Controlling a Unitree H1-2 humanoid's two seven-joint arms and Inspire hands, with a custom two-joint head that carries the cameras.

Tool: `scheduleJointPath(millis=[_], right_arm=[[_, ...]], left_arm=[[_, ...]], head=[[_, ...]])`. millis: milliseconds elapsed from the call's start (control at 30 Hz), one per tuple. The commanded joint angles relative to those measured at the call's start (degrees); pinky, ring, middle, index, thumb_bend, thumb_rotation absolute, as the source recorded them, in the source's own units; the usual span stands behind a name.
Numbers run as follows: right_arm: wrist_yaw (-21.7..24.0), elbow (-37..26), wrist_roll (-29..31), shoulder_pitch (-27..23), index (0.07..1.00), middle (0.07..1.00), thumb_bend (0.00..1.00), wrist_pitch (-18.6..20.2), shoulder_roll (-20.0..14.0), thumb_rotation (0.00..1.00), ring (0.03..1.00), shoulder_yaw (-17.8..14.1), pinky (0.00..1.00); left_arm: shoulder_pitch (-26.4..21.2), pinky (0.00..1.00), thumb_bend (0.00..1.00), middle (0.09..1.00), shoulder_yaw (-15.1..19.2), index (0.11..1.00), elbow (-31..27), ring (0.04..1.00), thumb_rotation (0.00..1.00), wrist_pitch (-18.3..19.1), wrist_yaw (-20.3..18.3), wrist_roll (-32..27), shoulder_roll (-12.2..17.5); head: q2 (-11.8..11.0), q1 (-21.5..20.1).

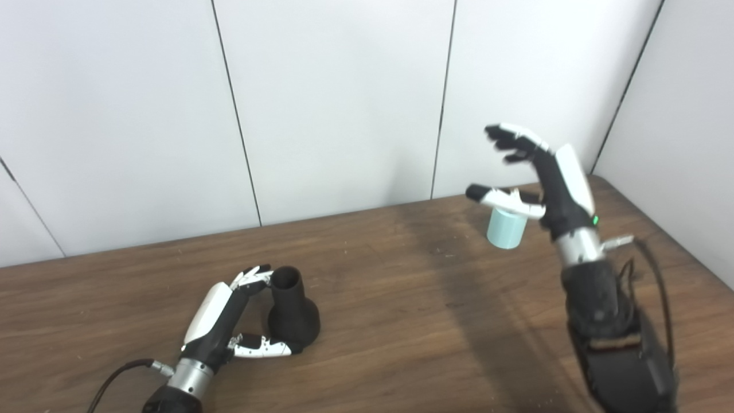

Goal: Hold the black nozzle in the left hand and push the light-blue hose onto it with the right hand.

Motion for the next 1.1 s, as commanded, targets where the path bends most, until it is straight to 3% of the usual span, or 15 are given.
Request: scheduleJointPath(millis=[0, 200, 400, 567, 733, 833, 933, 1067], right_arm=[[1.0, -2.0, -5.3, -3.4, 0.766, 0.815, 0.85, 2.8, -2.9, 0.41, 0.797, 1.4, 0.70], [1.8, 1.4, -15.4, -4.8, 0.788, 0.829, 0.88, 6.3, -7.0, 0.37, 0.787, 5.5, 0.66], [3.9, 3.2, -18.7, -5.7, 0.818, 0.841, 0.91, 7.9, -9.1, 0.36, 0.795, 7.2, 0.67], [13.5, 7.3, -20.8, -10.1, 0.841, 0.878, 1.00, 11.6, -13.7, 0.34, 0.848, 10.3, 0.73], [19.2, 10.4, -20.8, -13.2, 0.835, 0.885, 1.00, 13.6, -14.8, 0.14, 0.848, 11.9, 0.69], [22.6, 11.7, -21.3, -14.2, 0.870, 0.910, 1.00, 13.8, -15.0, 0.06, 0.847, 12.3, 0.59], [25.1, 13.6, -21.2, -15.2, 0.900, 0.938, 1.00, 13.7, -16.0, 0.03, 0.846, 13.4, 0.53], [29.1, 15.7, -22.6, -16.9, 0.909, 0.954, 1.00, 13.8, -17.4, 0.02, 0.845, 15.9, 0.55]], left_arm=[[8.4, 1.00, 0.52, 0.797, -3.1, 0.484, 8.2, 0.939, 0.08, -0.1, -0.8, 3.0, -0.3], [8.1, 1.00, 0.52, 0.797, -3.3, 0.484, 9.0, 0.939, 0.08, -0.4, -0.4, 2.9, -0.4], [8.2, 1.00, 0.52, 0.797, -3.3, 0.484, 8.7, 0.939, 0.08, -0.4, -0.4, 3.0, -0.4], [8.9, 1.00, 0.52, 0.797, -3.5, 0.484, 7.6, 0.939, 0.08, -0.1, -0.2, 3.2, -0.8], [9.0, 1.00, 0.52, 0.798, -3.6, 0.484, 7.6, 0.940, 0.08, -0.3, -0.1, 3.2, -1.0], [8.9, 1.00, 0.52, 0.798, -3.5, 0.484, 7.9, 0.940, 0.08, -0.6, -0.1, 3.0, -1.0], [8.8, 1.00, 0.52, 0.798, -3.5, 0.484, 8.2, 0.940, 0.08, -0.7, 0.1, 3.1, -1.1], [9.0, 1.00, 0.52, 0.798, -3.7, 0.484, 8.5, 0.940, 0.08, -0.9, 0.4, 3.3, -1.4]], head=[[0.1, -0.1], [-0.4, 0.0], [-0.4, 0.0], [-0.4, 0.3], [-0.4, 0.4], [-0.4, 0.6], [-0.3, 0.6], [-0.2, 0.7]])
